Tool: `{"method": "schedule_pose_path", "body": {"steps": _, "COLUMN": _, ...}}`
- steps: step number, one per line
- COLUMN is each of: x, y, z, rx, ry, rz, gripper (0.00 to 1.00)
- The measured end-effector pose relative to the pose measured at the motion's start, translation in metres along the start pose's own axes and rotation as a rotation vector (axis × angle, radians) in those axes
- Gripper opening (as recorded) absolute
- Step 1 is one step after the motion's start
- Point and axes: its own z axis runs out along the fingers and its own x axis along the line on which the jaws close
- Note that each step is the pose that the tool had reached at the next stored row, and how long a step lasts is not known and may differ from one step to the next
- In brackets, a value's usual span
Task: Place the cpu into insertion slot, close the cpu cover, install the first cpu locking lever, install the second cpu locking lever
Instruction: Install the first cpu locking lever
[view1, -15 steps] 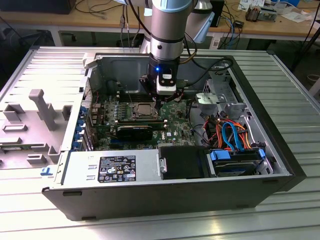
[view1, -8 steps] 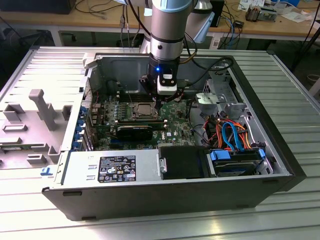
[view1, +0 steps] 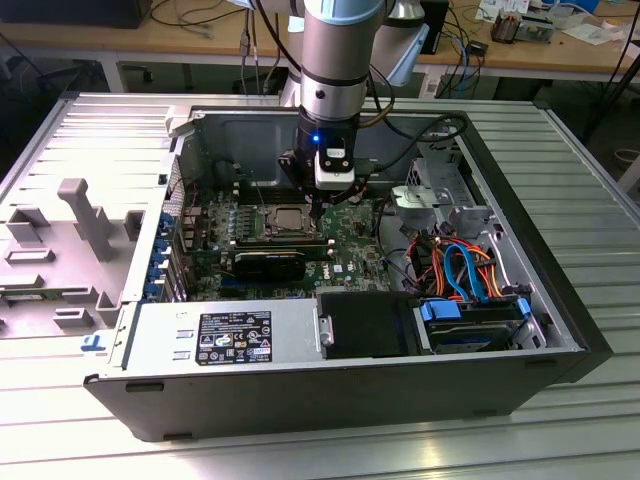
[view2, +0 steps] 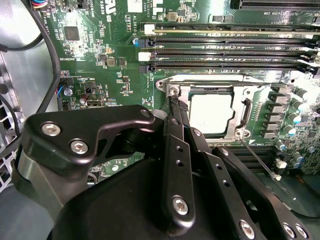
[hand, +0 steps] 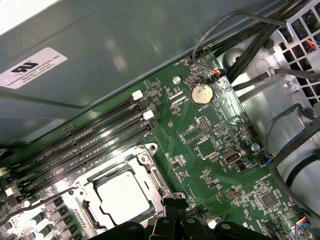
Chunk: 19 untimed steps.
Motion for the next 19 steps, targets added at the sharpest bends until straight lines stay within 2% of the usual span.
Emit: {"method": "schedule_pose_path", "body": {"steps": 19, "x": 0.0000, "y": 0.0000, "z": 0.0000, "rx": 0.0001, "ry": -0.0005, "rz": -0.013, "gripper": 0.11}}
